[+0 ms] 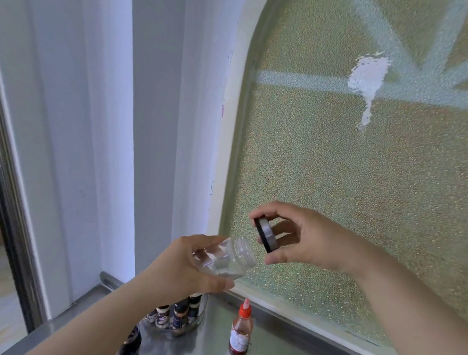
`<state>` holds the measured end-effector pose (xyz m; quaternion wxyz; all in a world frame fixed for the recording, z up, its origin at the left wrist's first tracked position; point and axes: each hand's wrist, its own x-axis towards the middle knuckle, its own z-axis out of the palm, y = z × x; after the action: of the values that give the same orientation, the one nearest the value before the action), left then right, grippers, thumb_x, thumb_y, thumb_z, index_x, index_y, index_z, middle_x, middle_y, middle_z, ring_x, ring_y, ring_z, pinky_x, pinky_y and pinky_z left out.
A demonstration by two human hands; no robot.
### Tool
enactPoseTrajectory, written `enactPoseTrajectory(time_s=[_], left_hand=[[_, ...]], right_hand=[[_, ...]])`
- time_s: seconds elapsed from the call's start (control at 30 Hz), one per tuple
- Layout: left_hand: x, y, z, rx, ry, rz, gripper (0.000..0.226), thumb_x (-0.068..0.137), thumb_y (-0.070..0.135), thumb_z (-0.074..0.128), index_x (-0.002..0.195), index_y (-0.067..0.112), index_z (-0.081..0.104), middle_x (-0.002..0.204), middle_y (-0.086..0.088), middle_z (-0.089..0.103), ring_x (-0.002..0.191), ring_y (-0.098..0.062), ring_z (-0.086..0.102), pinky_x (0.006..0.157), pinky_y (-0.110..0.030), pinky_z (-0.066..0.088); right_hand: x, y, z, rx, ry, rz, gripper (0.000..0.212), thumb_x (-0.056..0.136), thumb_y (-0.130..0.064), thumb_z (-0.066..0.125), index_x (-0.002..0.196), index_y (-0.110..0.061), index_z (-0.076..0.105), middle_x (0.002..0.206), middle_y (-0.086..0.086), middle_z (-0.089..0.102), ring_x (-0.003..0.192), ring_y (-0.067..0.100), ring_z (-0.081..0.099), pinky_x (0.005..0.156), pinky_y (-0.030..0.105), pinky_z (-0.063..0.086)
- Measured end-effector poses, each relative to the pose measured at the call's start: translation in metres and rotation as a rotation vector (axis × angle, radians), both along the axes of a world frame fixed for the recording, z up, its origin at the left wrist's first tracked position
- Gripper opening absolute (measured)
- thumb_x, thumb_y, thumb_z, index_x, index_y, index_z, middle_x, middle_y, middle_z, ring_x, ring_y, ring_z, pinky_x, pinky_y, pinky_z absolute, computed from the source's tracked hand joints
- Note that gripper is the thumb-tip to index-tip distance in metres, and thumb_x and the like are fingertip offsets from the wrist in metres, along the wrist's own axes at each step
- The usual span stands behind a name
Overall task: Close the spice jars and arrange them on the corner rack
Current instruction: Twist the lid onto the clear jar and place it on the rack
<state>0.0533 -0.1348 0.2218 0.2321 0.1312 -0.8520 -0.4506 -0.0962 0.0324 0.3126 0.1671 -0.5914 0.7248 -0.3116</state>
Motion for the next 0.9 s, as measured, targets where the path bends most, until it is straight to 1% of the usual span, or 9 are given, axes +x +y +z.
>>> enactPoseTrajectory(time_s=[0.07,0.2,0.33,0.5,0.6,0.67,0.73,0.8,0.9], left_hand=[[0.001,0.002,0.0,0.022,0.027,0.007,0.069,0.047,0.038,0.086,0.111,0.034,0.061,0.104,0.002,0.068,0.094,-0.019,0.063,0.083,-0.037,0.055],[0.002,0.01,0.007,0.003,0.094,0.025,0.063,0.053,0.025,0.087,0.11,0.03,0.062,0.096,0.004,0.066,0.084,-0.011,0.061,0.07,-0.015,0.05],[0.002,0.014,0.009,-0.208,0.143,0.071,0.062,0.051,0.043,0.081,0.105,0.05,0.053,0.098,0.021,0.053,0.091,-0.003,0.052,0.074,-0.005,0.039],[0.002,0.016,0.013,-0.387,0.166,0.089,0.067,0.051,0.058,0.063,0.115,0.043,0.049,0.098,0.023,0.051,0.098,0.005,0.042,0.08,-0.001,0.032],[0.003,0.013,0.013,-0.299,0.142,0.102,0.064,0.051,0.051,0.073,0.11,0.051,0.047,0.095,0.022,0.053,0.095,0.0,0.047,0.077,-0.002,0.036],[0.004,0.01,0.013,-0.241,0.131,0.123,0.064,0.055,0.038,0.082,0.111,0.046,0.051,0.091,0.019,0.054,0.088,-0.006,0.052,0.072,-0.002,0.038],[0.004,0.008,0.014,-0.238,0.121,0.142,0.064,0.057,0.032,0.083,0.113,0.04,0.053,0.091,0.019,0.054,0.087,-0.006,0.054,0.07,-0.003,0.039],[0.004,0.008,0.016,-0.261,0.108,0.139,0.065,0.058,0.032,0.083,0.115,0.039,0.053,0.093,0.018,0.054,0.087,-0.005,0.053,0.071,-0.005,0.041],[0.003,0.012,0.021,-0.331,0.071,0.122,0.067,0.058,0.036,0.082,0.117,0.04,0.052,0.095,0.019,0.055,0.087,-0.002,0.051,0.073,-0.005,0.041]], right_hand=[[0.004,-0.004,-0.002,0.046,0.065,-0.012,0.058,0.063,-0.023,0.084,0.106,-0.05,0.056,0.098,-0.018,0.065,0.086,0.0,0.066,0.074,0.011,0.051],[0.009,-0.012,-0.008,0.038,0.106,-0.04,0.053,0.059,-0.045,0.082,0.105,-0.048,0.057,0.095,-0.013,0.068,0.082,0.002,0.066,0.08,0.027,0.054],[0.016,-0.016,-0.007,0.078,-0.011,-0.065,0.038,0.074,-0.044,0.072,0.1,-0.019,0.062,0.064,-0.003,0.07,0.058,0.011,0.068,0.055,0.024,0.053],[0.019,-0.023,-0.011,0.262,-0.099,-0.193,0.078,0.082,-0.07,0.038,0.092,0.004,0.061,0.055,0.013,0.065,0.04,0.019,0.059,0.039,0.019,0.044],[0.016,-0.021,-0.011,0.277,-0.226,-0.155,0.097,0.063,-0.081,0.032,0.117,-0.004,0.058,0.094,0.014,0.073,0.068,0.02,0.072,0.057,0.026,0.058],[0.012,-0.016,-0.008,0.192,-0.143,-0.047,0.085,0.065,-0.075,0.046,0.14,-0.037,0.035,0.135,-0.008,0.053,0.104,0.011,0.064,0.085,0.031,0.055],[0.011,-0.011,-0.002,0.137,0.028,0.016,0.067,0.073,-0.056,0.064,0.131,-0.058,0.03,0.14,-0.023,0.04,0.119,0.001,0.051,0.101,0.032,0.043],[0.01,-0.012,-0.002,0.099,0.121,-0.021,0.048,0.081,-0.043,0.064,0.124,-0.051,0.046,0.131,-0.017,0.053,0.108,0.003,0.059,0.096,0.033,0.048],[0.016,-0.02,-0.006,0.078,0.102,-0.104,0.037,0.087,-0.052,0.05,0.104,-0.022,0.063,0.099,0.002,0.072,0.076,0.014,0.072,0.074,0.033,0.059]])
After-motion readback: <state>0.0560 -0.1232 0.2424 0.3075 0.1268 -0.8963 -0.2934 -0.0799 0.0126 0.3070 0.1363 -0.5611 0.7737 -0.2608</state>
